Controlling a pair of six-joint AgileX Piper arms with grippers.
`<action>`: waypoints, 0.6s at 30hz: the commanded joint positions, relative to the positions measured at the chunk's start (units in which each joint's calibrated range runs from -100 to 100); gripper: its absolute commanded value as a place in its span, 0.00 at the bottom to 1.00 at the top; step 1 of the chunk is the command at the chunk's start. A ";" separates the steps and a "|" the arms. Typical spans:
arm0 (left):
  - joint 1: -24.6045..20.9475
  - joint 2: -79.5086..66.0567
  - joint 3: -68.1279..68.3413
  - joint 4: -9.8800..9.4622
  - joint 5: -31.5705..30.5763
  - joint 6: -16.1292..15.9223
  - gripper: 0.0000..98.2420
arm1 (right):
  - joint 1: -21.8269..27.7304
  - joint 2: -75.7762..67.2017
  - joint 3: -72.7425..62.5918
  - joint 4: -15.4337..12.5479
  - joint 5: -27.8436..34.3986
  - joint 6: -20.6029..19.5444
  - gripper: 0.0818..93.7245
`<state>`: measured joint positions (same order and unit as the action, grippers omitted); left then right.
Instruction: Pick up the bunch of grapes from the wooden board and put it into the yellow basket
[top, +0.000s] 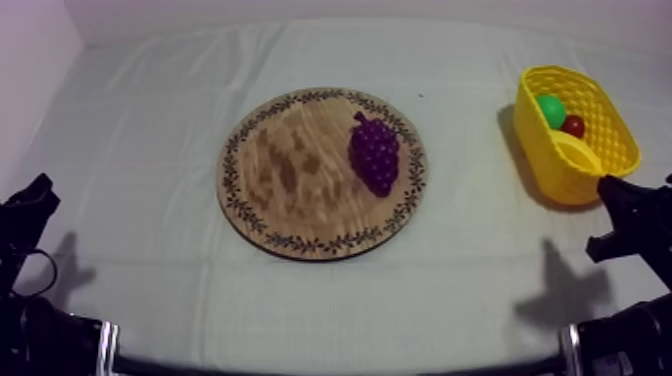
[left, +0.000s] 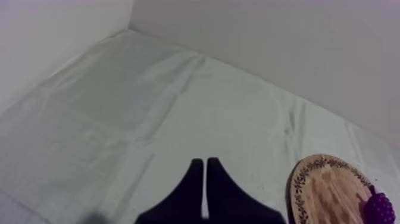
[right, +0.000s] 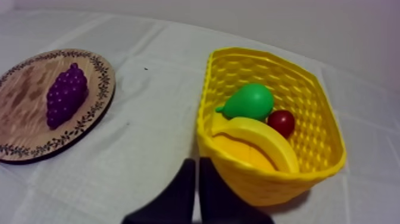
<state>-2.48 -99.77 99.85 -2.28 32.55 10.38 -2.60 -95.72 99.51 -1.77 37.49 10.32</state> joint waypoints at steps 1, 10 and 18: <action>-0.01 0.03 0.04 0.01 0.03 0.00 0.00 | -4.67 -0.04 0.05 -0.01 0.01 0.45 0.00; -0.01 0.03 0.04 0.01 0.03 0.00 0.00 | -12.65 0.60 -2.22 0.15 6.63 3.20 0.00; -0.01 0.03 0.04 0.01 0.03 -0.01 0.00 | -17.93 17.63 -14.44 5.24 6.85 -4.50 0.00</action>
<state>-2.48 -99.77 99.85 -2.28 32.55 10.38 -19.39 -85.72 91.58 2.31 42.34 12.11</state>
